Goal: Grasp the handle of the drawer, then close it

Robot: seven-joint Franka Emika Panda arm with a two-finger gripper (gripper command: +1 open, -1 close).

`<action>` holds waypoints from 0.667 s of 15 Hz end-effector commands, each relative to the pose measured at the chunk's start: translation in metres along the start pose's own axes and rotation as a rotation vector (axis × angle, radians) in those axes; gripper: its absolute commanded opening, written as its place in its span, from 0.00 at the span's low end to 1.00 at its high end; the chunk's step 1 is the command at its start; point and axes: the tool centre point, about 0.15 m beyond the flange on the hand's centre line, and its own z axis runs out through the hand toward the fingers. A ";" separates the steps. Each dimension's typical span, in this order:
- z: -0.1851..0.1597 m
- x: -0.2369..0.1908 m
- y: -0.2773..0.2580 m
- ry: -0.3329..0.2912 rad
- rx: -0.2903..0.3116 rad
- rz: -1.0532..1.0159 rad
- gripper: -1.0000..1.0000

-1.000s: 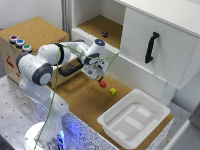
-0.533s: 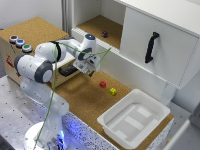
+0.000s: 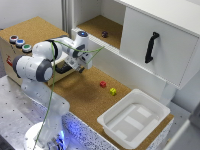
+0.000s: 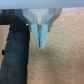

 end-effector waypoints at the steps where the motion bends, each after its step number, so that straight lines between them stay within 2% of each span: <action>1: 0.007 -0.014 -0.073 0.044 -0.002 -0.041 0.00; 7: 0.011 -0.015 -0.125 0.037 0.025 -0.189 0.00; 10: 0.010 -0.011 -0.124 0.029 0.084 -0.199 0.00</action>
